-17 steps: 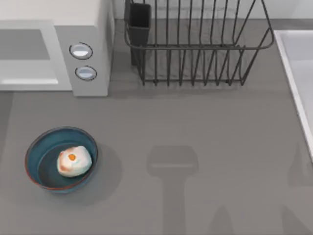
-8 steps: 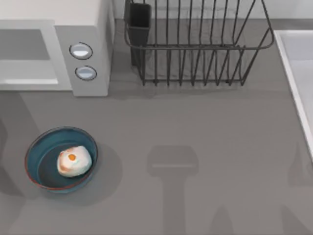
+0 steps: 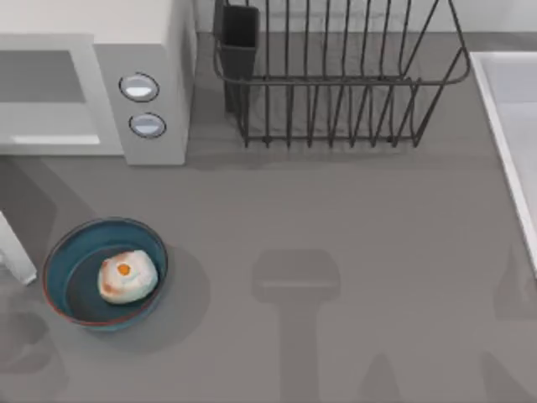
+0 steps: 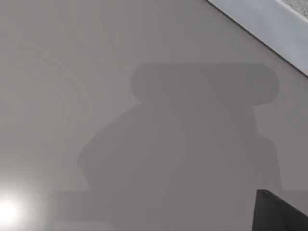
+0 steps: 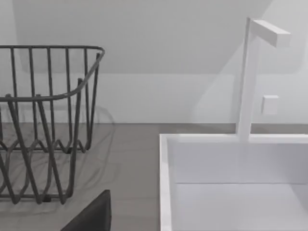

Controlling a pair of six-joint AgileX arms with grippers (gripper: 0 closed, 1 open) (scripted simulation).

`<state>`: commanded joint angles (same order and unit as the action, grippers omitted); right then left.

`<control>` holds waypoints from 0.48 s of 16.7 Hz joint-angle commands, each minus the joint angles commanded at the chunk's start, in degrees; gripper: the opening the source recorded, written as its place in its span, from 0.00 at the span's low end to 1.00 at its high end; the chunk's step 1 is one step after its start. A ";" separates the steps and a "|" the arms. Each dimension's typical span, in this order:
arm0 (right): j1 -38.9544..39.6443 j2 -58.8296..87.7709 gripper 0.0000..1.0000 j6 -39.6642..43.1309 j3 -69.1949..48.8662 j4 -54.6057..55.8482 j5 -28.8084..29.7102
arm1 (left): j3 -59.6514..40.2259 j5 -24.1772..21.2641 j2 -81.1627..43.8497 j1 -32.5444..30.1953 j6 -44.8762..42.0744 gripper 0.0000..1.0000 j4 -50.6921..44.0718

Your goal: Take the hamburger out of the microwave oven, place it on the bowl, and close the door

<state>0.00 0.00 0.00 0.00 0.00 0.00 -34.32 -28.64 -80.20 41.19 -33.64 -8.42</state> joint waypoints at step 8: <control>0.00 0.00 1.00 0.00 0.00 0.00 0.00 | 7.37 4.55 7.84 -7.76 7.63 0.00 2.76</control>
<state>0.00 0.00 0.00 0.00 0.00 0.00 -26.95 -24.10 -72.36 33.43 -26.00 -5.65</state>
